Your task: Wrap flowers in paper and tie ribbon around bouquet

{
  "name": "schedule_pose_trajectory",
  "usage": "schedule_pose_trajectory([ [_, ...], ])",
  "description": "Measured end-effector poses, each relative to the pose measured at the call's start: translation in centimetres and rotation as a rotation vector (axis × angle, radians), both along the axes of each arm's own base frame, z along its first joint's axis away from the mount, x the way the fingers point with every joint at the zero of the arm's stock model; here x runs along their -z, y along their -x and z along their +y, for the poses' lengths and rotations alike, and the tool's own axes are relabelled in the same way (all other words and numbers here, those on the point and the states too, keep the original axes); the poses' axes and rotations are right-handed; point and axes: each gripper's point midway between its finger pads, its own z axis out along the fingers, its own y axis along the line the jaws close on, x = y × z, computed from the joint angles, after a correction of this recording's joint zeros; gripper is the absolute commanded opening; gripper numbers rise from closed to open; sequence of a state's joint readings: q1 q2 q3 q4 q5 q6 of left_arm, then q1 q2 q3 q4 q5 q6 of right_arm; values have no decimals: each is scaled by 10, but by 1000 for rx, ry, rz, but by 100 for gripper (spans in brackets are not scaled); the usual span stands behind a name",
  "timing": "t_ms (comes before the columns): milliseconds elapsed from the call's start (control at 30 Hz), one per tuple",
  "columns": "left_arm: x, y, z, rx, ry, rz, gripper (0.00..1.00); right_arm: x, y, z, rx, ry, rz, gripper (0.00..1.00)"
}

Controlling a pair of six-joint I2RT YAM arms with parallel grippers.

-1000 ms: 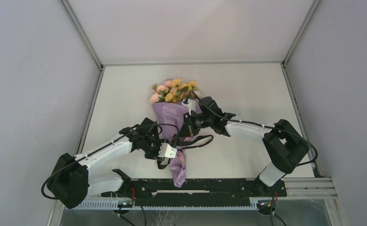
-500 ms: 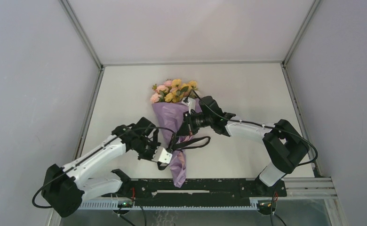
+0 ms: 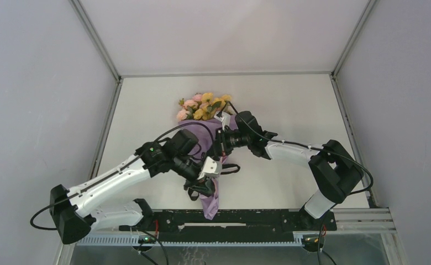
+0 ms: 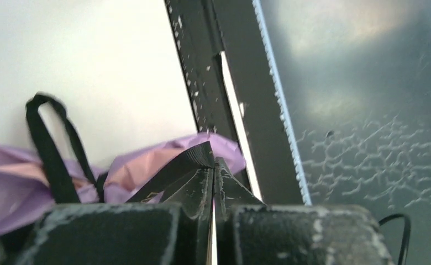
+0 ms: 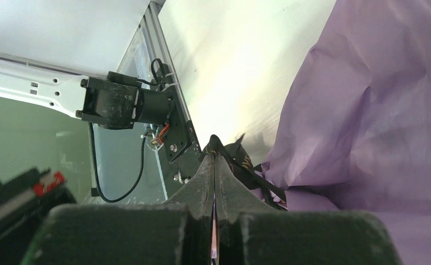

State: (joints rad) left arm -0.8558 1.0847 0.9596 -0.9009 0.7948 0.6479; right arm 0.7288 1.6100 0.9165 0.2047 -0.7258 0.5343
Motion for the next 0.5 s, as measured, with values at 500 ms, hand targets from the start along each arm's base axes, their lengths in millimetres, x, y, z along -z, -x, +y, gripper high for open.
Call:
schedule_pose_trajectory([
  [500,-51,21,-100,-69,197,189,0,7,-7,-9,29,31,14,0],
])
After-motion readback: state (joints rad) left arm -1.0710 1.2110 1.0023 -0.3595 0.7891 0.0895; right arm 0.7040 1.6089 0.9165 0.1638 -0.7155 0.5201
